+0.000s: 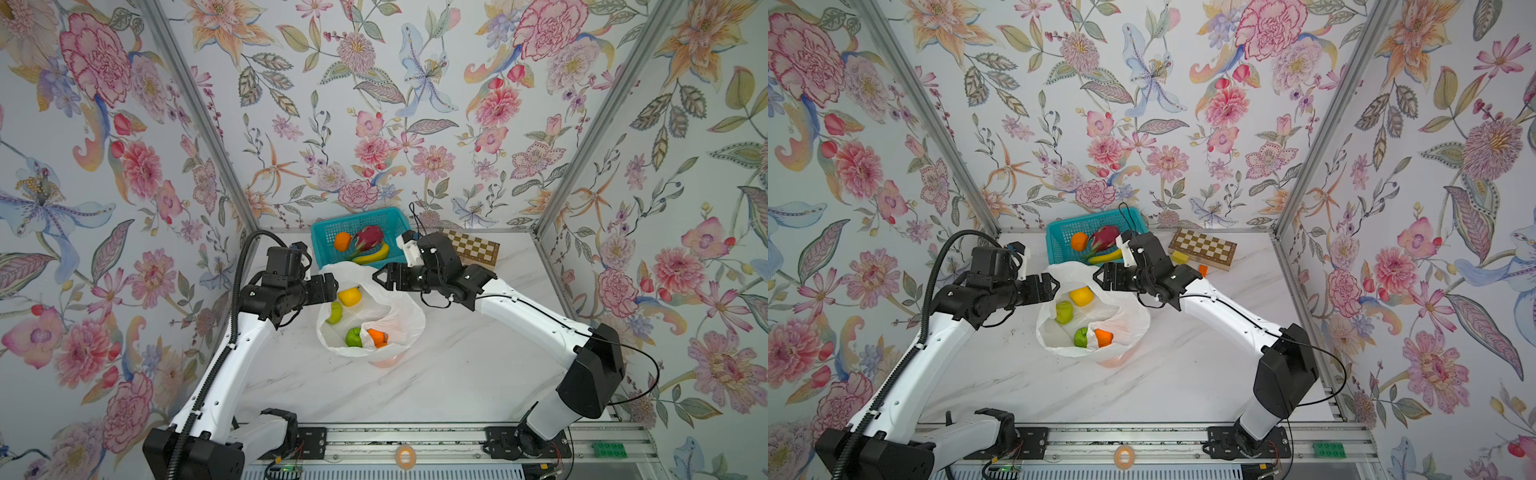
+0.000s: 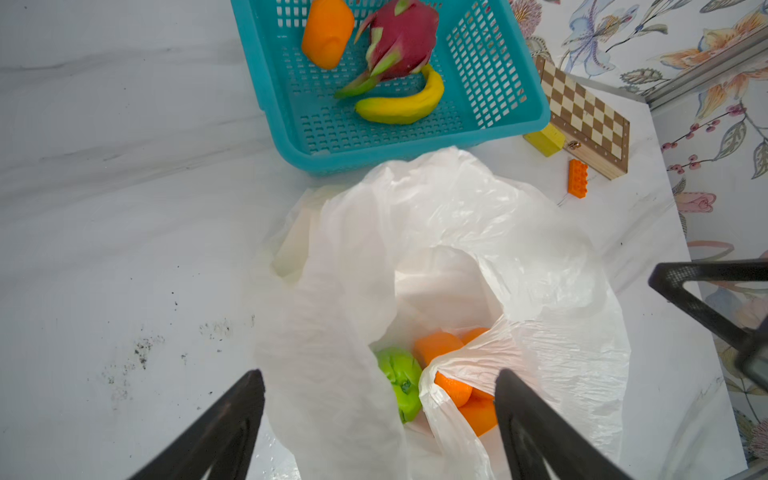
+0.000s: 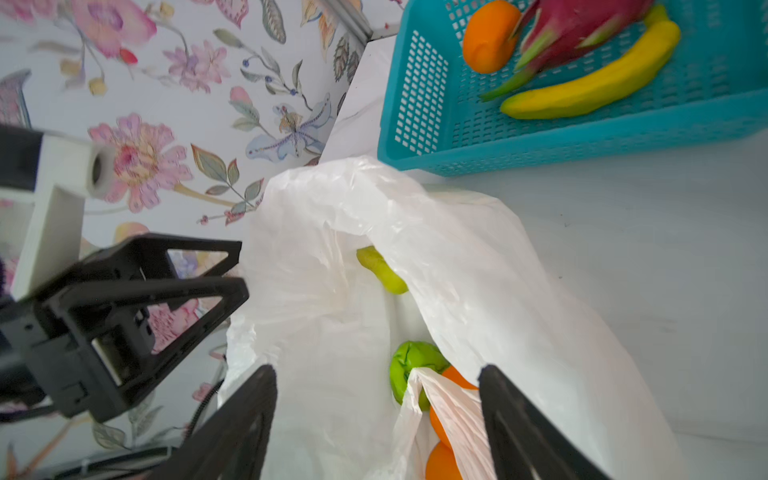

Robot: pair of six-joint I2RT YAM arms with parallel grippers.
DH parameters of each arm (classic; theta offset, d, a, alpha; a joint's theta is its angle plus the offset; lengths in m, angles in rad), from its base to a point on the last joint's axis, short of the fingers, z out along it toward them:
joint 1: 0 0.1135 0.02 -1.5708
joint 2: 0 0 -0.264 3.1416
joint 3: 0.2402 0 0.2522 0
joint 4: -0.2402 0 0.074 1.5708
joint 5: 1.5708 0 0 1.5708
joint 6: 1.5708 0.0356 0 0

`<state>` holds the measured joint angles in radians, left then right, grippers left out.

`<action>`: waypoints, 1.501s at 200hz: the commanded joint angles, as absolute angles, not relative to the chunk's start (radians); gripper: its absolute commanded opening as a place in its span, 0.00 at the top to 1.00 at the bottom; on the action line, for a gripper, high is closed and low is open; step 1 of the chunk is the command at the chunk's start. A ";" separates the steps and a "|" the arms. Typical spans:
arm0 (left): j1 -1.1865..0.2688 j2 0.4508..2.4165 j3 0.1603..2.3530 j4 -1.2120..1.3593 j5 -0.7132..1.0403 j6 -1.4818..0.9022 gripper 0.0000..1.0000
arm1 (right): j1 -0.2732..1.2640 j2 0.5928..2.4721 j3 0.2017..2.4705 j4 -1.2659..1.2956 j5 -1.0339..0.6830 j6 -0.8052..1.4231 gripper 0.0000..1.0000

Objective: Untie the knot of the plastic bag and take out the fruit
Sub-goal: 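Move the left gripper to the bag rim while the right gripper reaches into the bag, then hold the bag rim with the left gripper while the right lowers toward the orange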

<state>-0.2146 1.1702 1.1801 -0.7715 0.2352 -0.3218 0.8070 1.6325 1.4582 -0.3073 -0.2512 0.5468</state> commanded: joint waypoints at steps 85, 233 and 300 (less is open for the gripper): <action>-0.304 1.145 0.970 -0.710 0.290 -0.420 0.22 | 0.965 1.726 1.248 -0.489 -0.135 0.277 0.36; -0.354 1.129 0.832 -0.607 0.235 -0.440 0.28 | 1.103 1.475 1.161 -0.534 0.029 0.314 0.12; -0.355 1.093 0.825 -0.591 0.223 -0.457 0.28 | 1.036 1.699 1.453 -0.557 -0.068 0.477 0.29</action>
